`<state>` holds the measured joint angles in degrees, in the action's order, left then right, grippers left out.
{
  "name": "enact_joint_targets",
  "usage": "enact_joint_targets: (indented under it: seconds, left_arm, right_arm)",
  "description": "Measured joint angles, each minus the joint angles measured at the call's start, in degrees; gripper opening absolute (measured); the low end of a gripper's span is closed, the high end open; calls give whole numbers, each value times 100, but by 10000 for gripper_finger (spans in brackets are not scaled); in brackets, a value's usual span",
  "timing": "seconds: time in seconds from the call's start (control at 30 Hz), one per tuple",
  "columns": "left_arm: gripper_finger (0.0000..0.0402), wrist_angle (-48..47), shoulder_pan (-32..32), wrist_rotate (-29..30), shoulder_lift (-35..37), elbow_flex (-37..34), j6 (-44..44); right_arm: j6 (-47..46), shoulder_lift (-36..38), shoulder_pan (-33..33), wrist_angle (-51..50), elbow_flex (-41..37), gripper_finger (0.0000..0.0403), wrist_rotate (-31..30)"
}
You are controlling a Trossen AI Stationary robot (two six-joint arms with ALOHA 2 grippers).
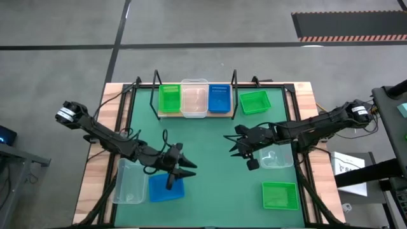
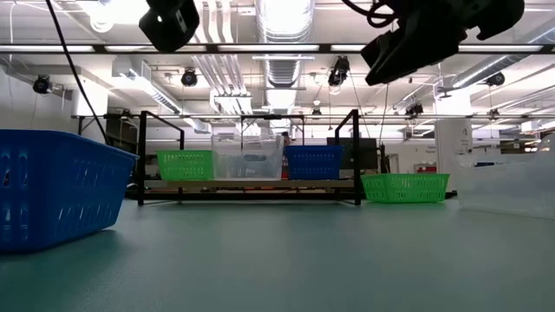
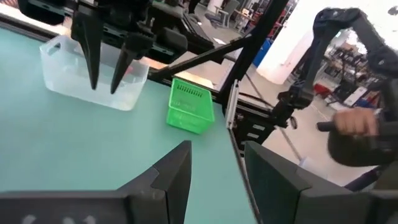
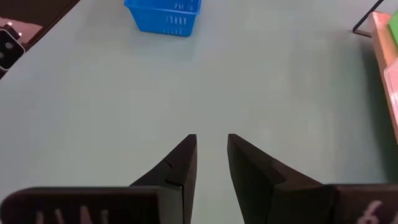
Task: Stack baskets on shelf by color
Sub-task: Stack the left transparent bin on the transparent bin on the shelf
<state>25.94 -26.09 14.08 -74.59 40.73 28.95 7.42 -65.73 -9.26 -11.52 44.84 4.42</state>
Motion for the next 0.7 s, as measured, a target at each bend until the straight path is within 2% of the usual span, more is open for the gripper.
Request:
enact_joint_targets:
  seconds: [0.13, 0.3, 0.5, 0.7]
  left_arm:
    - [134, -279, -141, -23, 15, -1, 623]
    - [134, -953, -630, -26, 4, 98, 1840]
    - [134, -2760, -1022, -12, -256, 955, 3319]
    - [134, -4621, -1189, -684, -808, 2038, 3526]
  right_arm:
    - [-81, 0, -26, 28, -38, 84, 8]
    - [-49, 0, -99, 144, -111, 79, 6]
    - [117, -2, -98, 496, -190, 73, 3]
    - [144, -2, -98, 672, -211, 73, -4]
